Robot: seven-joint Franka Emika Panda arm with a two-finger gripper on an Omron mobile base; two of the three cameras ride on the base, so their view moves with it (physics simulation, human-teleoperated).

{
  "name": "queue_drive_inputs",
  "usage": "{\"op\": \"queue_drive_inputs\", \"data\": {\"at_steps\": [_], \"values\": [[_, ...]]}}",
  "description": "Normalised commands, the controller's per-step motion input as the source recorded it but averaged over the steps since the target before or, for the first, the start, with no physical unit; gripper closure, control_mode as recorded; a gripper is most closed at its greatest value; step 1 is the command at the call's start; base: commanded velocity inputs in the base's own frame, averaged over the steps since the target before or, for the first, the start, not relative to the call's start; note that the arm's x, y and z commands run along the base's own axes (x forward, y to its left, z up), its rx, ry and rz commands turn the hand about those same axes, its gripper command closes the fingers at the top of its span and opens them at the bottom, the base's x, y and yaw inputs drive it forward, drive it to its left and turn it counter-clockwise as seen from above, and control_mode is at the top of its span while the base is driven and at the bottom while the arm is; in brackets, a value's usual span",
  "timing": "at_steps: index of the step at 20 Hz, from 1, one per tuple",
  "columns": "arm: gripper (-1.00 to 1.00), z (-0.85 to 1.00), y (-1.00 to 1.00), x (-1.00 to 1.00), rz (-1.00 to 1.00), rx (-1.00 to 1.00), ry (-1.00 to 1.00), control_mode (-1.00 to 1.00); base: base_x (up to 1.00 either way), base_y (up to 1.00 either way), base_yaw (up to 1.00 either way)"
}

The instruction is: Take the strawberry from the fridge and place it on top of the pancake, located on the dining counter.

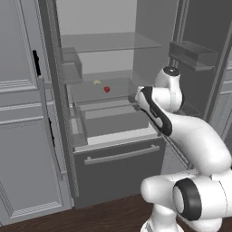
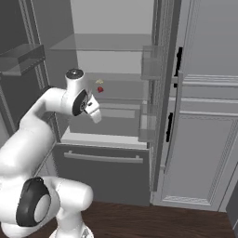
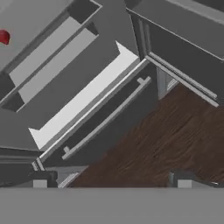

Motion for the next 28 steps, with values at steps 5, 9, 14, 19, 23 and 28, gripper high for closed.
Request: {"op": "queue_drive_inputs", "data": {"at_steps": [5,9,14,19,23,28], "values": [[-1.0,0.08,-0.06,-0.71,0.63,-0.36,0.03,-1.0,0.0,0.0,0.0],[-1.0,0.28,0.0,-0.53,0.54,-0.26,0.15,-1.0,0.0,0.0,0.0],[-1.0,0.0,0.11,-0.42,0.42,-0.21,0.0,-1.0,0.0,0.0,0.0],[-1.0,-0.25,0.04,-0.02,0.01,-0.06,0.05,-1.0,0.0,0.0,0.0],[-1.0,0.0,0.07,0.0,0.0,0.0,0.0,-1.0,0.0,0.0,0.0],[-1.0,0.0,0.07,0.16,0.0,0.0,0.0,-1.0,0.0,0.0,0.0]]}}
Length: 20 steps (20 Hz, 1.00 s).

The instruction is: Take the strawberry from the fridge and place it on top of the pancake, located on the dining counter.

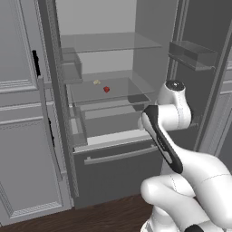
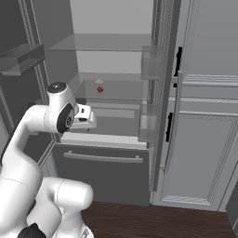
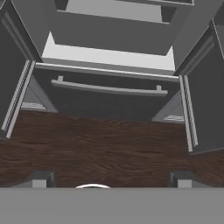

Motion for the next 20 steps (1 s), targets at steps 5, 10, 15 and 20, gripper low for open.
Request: {"op": "queue_drive_inputs", "data": {"at_steps": [5,10,15,20], "values": [[-1.0,0.0,0.0,0.0,0.0,0.0,0.0,1.0,0.71,0.36,0.0],[-1.0,0.0,0.0,0.0,0.0,0.0,0.0,1.0,0.73,0.16,0.0],[-1.0,0.0,0.0,0.0,0.0,0.0,0.0,1.0,0.67,0.14,0.0],[-1.0,0.0,0.0,0.0,0.0,0.0,0.0,1.0,0.55,0.13,0.0]]}}
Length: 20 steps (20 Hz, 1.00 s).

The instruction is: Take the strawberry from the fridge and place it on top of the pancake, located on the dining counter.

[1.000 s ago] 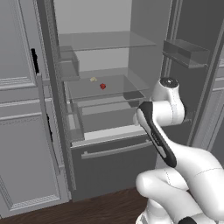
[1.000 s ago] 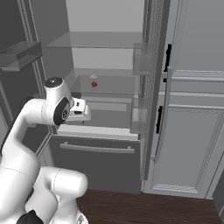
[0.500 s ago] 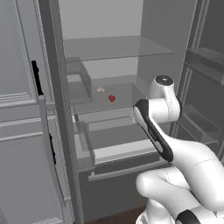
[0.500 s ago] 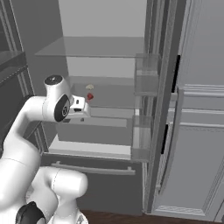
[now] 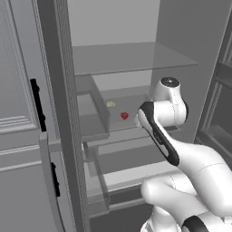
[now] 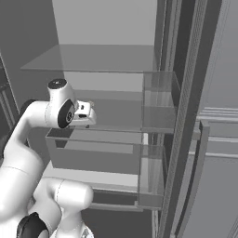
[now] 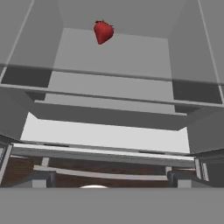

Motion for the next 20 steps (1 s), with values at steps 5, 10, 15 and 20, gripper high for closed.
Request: {"op": "queue_drive_inputs", "data": {"at_steps": [5,10,15,20], "values": [[-1.0,0.0,0.0,0.0,0.0,0.0,0.0,1.0,0.38,0.16,0.0],[-1.0,0.0,0.0,0.0,0.0,0.0,0.0,1.0,0.34,0.2,0.0],[-1.0,-0.03,0.0,0.0,0.0,0.0,-0.03,-1.0,0.0,0.0,0.0],[-1.0,-0.09,0.33,0.39,-0.07,0.02,-0.21,-1.0,0.0,0.0,0.0]]}}
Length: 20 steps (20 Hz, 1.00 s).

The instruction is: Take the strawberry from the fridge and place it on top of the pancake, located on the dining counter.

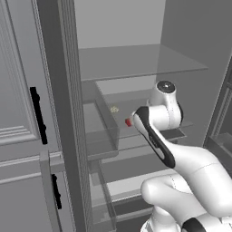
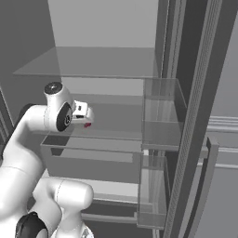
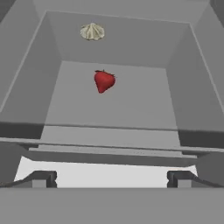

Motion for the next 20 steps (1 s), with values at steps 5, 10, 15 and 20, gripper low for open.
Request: {"op": "queue_drive_inputs", "data": {"at_steps": [5,10,15,20], "values": [[-1.0,-0.11,0.38,0.87,-0.09,0.03,0.01,-1.0,0.0,0.0,0.0],[-1.0,-0.16,0.14,0.85,-0.03,0.01,0.09,-1.0,0.0,0.0,0.0],[-1.0,-0.35,0.14,0.66,0.0,0.0,0.06,-1.0,0.0,0.0,0.0],[-1.0,-0.6,-0.01,0.52,0.0,0.0,0.02,-1.0,0.0,0.0,0.0]]}}
